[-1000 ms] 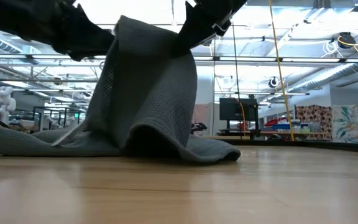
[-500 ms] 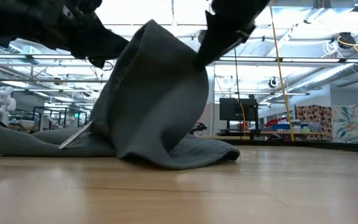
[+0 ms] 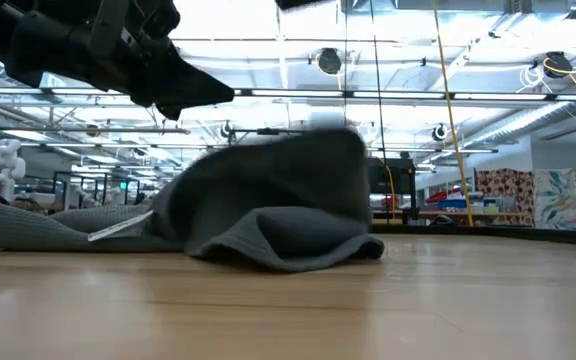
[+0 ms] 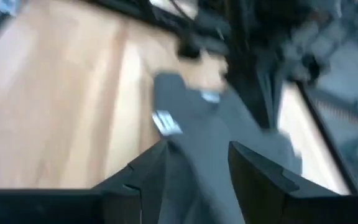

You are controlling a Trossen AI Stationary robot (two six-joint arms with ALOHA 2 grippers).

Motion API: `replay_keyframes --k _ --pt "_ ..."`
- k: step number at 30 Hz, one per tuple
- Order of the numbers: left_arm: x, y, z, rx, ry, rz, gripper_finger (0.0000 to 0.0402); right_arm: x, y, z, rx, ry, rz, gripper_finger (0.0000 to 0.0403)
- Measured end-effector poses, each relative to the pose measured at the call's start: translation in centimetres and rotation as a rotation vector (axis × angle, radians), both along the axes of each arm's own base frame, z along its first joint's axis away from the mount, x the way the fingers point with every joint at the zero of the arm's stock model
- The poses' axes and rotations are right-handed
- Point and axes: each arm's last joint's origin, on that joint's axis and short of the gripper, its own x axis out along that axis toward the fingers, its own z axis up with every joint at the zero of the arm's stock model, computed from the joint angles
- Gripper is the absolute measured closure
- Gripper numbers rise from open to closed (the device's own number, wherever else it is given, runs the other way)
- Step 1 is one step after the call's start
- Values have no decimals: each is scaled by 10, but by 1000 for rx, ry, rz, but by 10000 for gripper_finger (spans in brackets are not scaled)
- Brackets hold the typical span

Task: Roll towel into tight, uniform cylinder
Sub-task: Roll the gray towel

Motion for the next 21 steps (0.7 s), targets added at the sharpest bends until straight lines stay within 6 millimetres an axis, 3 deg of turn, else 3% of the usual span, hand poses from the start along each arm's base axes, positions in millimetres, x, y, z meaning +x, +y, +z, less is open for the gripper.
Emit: replay_keyframes --k 4,12,17,21 --pt "0 0 -1 1 14 -3 400 6 2 -15 -71 39 13 241" --pt "-6 -8 -14 -44 146 -21 391 10 -20 -62 -139 249 -141 240" --pt "-10 -18 -17 -83 184 -49 390 11 -38 -77 -105 350 -231 240" --pt "-13 -27 -17 -96 184 -73 389 15 -42 -79 -23 363 -216 240"
